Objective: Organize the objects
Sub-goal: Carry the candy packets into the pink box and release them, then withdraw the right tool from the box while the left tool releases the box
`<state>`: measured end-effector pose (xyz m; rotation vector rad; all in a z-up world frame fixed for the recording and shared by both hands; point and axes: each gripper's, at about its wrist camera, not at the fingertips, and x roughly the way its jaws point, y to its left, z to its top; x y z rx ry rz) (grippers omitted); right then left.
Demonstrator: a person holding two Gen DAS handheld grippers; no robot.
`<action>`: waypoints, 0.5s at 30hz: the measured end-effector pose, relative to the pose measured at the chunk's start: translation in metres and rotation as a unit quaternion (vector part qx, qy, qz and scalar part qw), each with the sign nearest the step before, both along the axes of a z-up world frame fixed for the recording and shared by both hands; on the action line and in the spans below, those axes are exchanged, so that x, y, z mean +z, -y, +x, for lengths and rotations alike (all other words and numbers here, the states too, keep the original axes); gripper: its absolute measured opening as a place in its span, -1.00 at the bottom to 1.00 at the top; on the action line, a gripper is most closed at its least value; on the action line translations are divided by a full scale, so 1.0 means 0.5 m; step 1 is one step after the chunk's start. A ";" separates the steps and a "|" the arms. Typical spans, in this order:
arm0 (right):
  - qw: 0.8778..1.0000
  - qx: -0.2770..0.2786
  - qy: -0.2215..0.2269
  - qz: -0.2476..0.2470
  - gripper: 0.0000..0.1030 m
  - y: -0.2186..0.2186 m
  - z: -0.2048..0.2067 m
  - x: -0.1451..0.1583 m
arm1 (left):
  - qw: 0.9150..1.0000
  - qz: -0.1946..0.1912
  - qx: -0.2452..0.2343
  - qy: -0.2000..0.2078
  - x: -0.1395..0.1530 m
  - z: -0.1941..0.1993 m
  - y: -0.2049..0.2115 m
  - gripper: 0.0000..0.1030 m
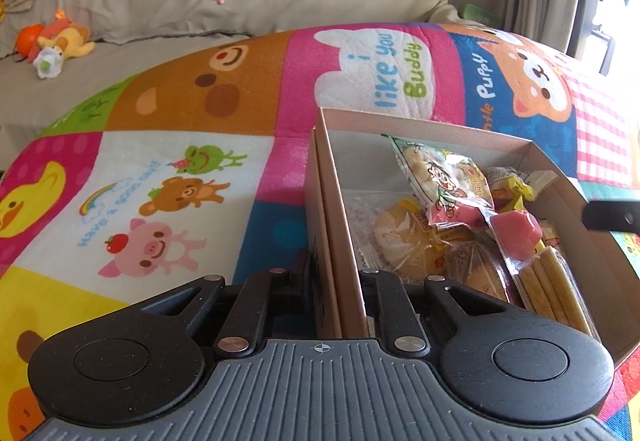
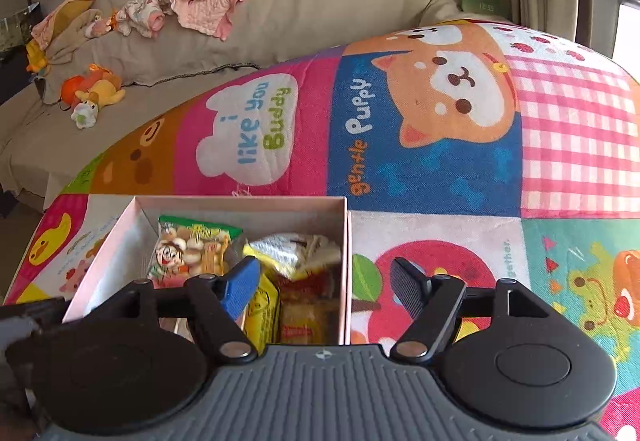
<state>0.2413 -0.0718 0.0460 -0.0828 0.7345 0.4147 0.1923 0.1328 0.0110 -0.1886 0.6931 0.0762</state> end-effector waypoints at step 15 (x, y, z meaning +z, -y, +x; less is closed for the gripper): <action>0.996 0.081 0.022 -0.040 0.44 0.067 -0.263 -0.037 | 1.000 0.004 0.001 0.001 -0.001 -0.001 0.003 -0.71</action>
